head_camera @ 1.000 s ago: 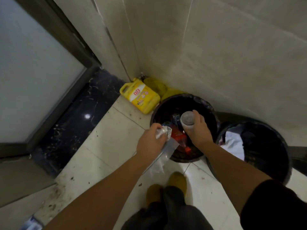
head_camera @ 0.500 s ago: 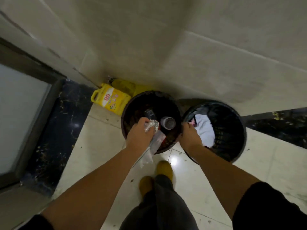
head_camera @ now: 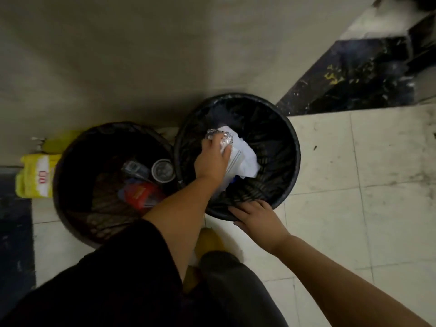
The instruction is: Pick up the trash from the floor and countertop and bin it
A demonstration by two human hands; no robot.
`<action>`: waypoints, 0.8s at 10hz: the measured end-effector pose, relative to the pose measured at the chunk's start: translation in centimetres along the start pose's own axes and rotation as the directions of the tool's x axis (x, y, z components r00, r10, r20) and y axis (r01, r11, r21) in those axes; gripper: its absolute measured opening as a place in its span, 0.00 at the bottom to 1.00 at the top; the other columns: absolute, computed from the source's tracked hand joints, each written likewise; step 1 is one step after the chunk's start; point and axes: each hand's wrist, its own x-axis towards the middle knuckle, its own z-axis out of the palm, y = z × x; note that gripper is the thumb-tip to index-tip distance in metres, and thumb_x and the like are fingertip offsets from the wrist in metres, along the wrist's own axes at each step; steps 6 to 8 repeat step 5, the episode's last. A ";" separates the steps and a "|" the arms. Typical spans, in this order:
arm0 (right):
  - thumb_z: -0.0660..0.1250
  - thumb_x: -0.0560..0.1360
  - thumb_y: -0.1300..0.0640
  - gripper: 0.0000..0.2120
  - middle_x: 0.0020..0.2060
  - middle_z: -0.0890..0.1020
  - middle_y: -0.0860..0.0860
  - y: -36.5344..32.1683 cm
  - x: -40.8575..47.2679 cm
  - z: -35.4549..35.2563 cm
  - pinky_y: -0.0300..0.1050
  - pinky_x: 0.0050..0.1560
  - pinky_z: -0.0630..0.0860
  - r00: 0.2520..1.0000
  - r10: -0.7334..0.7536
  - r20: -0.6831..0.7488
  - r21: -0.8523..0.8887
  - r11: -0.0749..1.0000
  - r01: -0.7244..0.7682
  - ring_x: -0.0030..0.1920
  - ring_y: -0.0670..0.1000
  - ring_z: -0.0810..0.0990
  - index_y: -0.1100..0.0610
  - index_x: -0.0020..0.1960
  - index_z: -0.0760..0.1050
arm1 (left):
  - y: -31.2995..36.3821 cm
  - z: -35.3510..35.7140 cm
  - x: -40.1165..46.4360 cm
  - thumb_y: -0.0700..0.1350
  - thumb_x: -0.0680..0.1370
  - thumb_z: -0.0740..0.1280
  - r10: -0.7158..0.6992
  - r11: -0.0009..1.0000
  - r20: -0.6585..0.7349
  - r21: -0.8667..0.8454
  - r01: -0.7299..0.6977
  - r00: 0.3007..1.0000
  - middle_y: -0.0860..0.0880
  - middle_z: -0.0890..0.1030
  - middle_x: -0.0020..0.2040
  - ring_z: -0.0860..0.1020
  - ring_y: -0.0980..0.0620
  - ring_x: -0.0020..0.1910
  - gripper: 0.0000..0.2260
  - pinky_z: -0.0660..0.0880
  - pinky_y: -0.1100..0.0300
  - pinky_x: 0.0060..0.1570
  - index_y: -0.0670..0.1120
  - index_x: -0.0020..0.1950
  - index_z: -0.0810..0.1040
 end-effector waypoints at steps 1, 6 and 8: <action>0.54 0.73 0.45 0.20 0.46 0.85 0.45 0.2 -0.1 0.7 0.41 0.50 0.76 0.993 -0.064 -0.098 -0.061 0.996 0.058 0.44 0.49 0.84 0.48 0.55 0.81 | -1.7 3.6 1.1 0.55 0.80 0.59 -0.002 0.998 0.087 0.067 -0.004 0.996 0.41 0.62 0.74 0.73 0.35 0.64 0.23 0.74 0.48 0.59 0.52 0.74 0.62; 0.64 0.76 0.48 0.28 0.66 0.75 0.56 -3.6 -5.5 -9.8 0.61 0.72 0.60 0.975 0.175 0.134 0.086 0.978 -0.188 0.68 0.59 0.73 0.53 0.74 0.63 | 0.8 -9.2 -8.0 0.56 0.79 0.61 -0.045 0.999 0.242 -0.018 0.051 0.969 0.39 0.61 0.75 0.64 0.39 0.73 0.32 0.65 0.46 0.71 0.51 0.78 0.51; 0.64 0.76 0.48 0.28 0.66 0.75 0.56 -3.6 -5.5 -9.8 0.61 0.72 0.60 0.975 0.175 0.134 0.086 0.978 -0.188 0.68 0.59 0.73 0.53 0.74 0.63 | 0.8 -9.2 -8.0 0.56 0.79 0.61 -0.045 0.999 0.242 -0.018 0.051 0.969 0.39 0.61 0.75 0.64 0.39 0.73 0.32 0.65 0.46 0.71 0.51 0.78 0.51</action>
